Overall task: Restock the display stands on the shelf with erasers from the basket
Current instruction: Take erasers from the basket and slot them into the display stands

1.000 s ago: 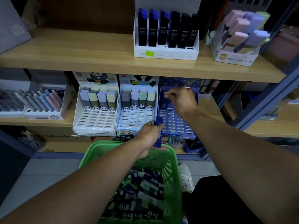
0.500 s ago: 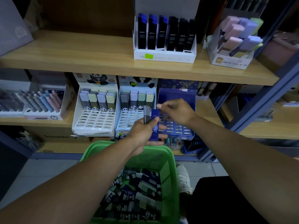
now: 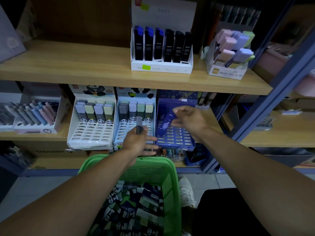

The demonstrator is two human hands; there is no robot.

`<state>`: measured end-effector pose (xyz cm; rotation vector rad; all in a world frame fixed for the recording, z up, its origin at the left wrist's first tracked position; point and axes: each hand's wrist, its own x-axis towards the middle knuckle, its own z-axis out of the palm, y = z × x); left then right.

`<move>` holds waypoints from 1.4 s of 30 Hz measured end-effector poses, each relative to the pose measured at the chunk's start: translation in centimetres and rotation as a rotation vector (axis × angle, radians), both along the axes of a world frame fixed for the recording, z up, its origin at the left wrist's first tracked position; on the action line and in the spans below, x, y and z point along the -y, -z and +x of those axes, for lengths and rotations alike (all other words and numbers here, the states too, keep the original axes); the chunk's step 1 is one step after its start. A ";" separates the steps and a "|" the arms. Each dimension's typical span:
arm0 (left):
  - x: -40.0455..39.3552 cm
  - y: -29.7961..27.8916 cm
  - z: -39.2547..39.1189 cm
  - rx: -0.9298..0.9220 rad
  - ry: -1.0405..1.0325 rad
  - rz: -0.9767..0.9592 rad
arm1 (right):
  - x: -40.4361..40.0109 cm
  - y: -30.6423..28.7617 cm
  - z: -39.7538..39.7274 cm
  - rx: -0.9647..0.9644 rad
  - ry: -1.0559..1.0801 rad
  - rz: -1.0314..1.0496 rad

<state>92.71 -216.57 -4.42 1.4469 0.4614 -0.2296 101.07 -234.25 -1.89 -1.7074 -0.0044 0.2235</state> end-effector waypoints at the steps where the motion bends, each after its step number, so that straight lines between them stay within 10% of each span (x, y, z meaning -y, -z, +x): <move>1: -0.1 0.1 0.0 -0.026 0.011 -0.009 | 0.3 0.3 0.3 0.072 0.049 -0.029; 11: 1.1 0.2 -0.7 -0.136 0.137 -0.025 | 0.7 1.9 1.1 0.514 -0.031 -0.621; 42: 2.5 0.1 -0.4 -0.054 0.247 -0.015 | 0.9 2.8 2.9 0.547 -0.016 -0.570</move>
